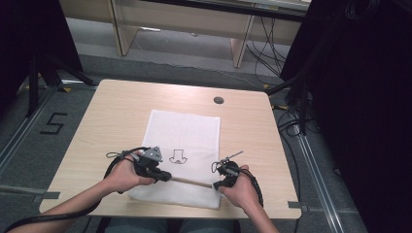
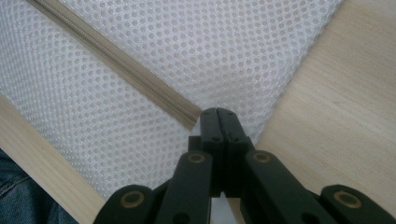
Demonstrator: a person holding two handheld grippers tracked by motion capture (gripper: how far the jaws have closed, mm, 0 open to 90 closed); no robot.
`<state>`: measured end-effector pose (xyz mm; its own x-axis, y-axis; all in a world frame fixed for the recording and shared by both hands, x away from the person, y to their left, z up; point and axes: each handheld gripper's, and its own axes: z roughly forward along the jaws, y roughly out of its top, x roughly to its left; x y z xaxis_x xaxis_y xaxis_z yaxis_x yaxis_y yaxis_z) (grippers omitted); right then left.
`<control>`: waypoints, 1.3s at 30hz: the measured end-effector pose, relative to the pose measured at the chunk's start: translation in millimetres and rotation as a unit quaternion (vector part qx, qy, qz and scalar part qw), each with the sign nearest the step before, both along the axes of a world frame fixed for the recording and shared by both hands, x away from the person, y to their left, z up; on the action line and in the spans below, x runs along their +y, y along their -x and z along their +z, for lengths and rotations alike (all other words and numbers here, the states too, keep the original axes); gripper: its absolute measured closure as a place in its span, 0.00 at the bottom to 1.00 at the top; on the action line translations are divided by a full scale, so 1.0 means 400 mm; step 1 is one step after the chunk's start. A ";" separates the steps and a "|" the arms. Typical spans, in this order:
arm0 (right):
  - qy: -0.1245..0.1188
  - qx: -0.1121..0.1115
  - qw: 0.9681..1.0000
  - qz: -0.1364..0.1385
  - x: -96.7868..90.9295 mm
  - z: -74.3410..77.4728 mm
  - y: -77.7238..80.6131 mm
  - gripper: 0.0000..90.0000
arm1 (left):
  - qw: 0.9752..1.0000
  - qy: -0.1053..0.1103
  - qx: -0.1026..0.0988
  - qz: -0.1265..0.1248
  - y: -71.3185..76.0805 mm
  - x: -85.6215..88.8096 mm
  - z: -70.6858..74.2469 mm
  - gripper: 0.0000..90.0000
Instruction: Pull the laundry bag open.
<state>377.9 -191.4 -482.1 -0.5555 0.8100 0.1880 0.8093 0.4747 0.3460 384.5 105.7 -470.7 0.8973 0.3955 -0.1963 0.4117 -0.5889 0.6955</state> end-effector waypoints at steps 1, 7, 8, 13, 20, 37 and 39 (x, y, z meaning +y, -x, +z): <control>0.000 0.000 1.000 0.000 0.000 0.000 0.000 1.00 | 1.000 -0.004 -0.001 0.005 0.002 0.001 -0.001 0.97; -0.001 0.000 1.000 0.004 -0.002 -0.001 -0.002 1.00 | 1.000 0.002 0.001 0.007 0.000 0.018 0.001 0.97; -0.001 0.000 1.000 0.005 -0.001 -0.001 -0.002 1.00 | 1.000 -0.002 -0.002 0.006 0.001 0.018 -0.001 0.97; 0.000 0.000 1.000 0.000 0.000 0.000 0.000 1.00 | 1.000 -0.002 -0.001 0.006 -0.001 0.025 -0.001 0.97; -0.001 0.000 1.000 0.004 -0.002 -0.001 -0.002 1.00 | 1.000 -0.007 0.002 0.017 -0.002 0.045 0.000 0.97; -0.001 0.001 1.000 0.005 -0.002 -0.001 -0.003 1.00 | 1.000 -0.011 0.004 0.028 0.000 0.075 -0.006 0.97; 0.000 0.000 1.000 0.005 -0.002 -0.001 -0.002 1.00 | 0.999 -0.008 0.007 0.032 0.001 0.081 -0.007 0.97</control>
<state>378.9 -192.0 -482.6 -0.5639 0.8041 0.1884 0.8042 0.4828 0.3466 384.1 137.9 -473.3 0.8671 0.4552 -0.2022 0.4587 -0.5719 0.6801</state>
